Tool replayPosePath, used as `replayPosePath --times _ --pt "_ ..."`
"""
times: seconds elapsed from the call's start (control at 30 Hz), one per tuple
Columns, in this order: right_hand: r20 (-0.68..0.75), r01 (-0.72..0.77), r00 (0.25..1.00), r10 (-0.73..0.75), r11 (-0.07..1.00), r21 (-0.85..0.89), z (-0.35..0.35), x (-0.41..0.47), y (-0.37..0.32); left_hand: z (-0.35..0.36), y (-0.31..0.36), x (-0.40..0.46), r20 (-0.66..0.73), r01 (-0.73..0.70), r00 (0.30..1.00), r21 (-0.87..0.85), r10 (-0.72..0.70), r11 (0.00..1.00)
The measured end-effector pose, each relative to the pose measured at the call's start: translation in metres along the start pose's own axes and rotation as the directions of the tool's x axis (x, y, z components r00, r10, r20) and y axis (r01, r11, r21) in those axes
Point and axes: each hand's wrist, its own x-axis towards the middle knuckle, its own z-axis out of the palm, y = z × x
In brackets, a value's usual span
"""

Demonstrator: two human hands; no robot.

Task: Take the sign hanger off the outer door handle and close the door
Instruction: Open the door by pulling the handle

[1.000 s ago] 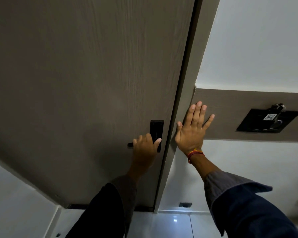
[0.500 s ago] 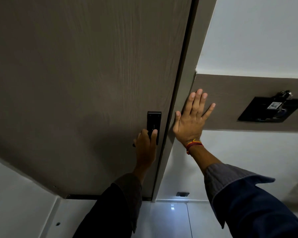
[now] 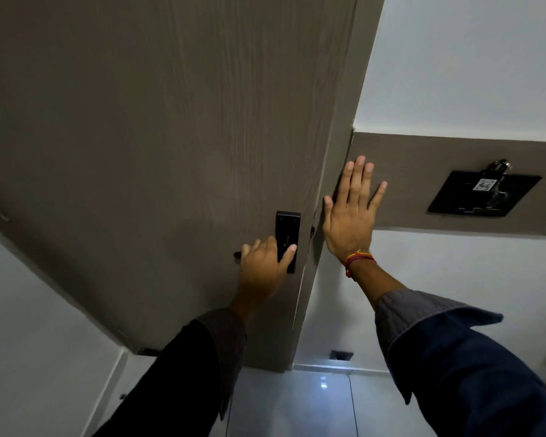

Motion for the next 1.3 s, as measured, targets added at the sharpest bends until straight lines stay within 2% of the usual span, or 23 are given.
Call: replayPosePath --times 0.13,0.23,0.4,0.63,0.77,1.0,1.3 --pt "0.059 0.02 0.998 -0.022 0.999 0.038 -0.017 -0.001 0.003 -0.024 -0.002 0.0 0.108 -0.117 0.99 0.26 0.092 0.959" --pt "0.111 0.02 0.993 -0.027 0.998 0.062 -0.03 -0.004 0.002 -0.037 0.002 -0.01 0.153 -0.168 0.981 0.375 0.118 0.912" --pt "0.136 0.02 0.99 -0.037 0.992 0.123 -0.039 -0.004 -0.002 -0.054 0.014 -0.029 0.149 -0.137 0.986 0.487 0.073 0.863" --pt "0.13 0.135 0.979 -0.157 0.977 0.163 -0.037 -0.012 0.021 -0.07 0.037 -0.064 0.184 -0.035 0.979 0.591 -0.093 0.806" --pt "0.168 0.182 0.962 -0.214 0.965 0.186 -0.042 -0.013 0.03 -0.076 0.049 -0.08 0.182 0.014 0.97 0.622 -0.162 0.783" --pt "0.241 0.222 0.929 -0.282 0.943 0.248 -0.053 -0.024 0.041 -0.094 0.066 -0.119 0.101 0.163 0.958 0.577 -0.268 0.8" --pt "0.289 0.266 0.896 -0.338 0.928 0.26 -0.061 -0.027 0.056 -0.112 0.053 -0.173 0.071 0.277 0.931 0.502 -0.358 0.819"
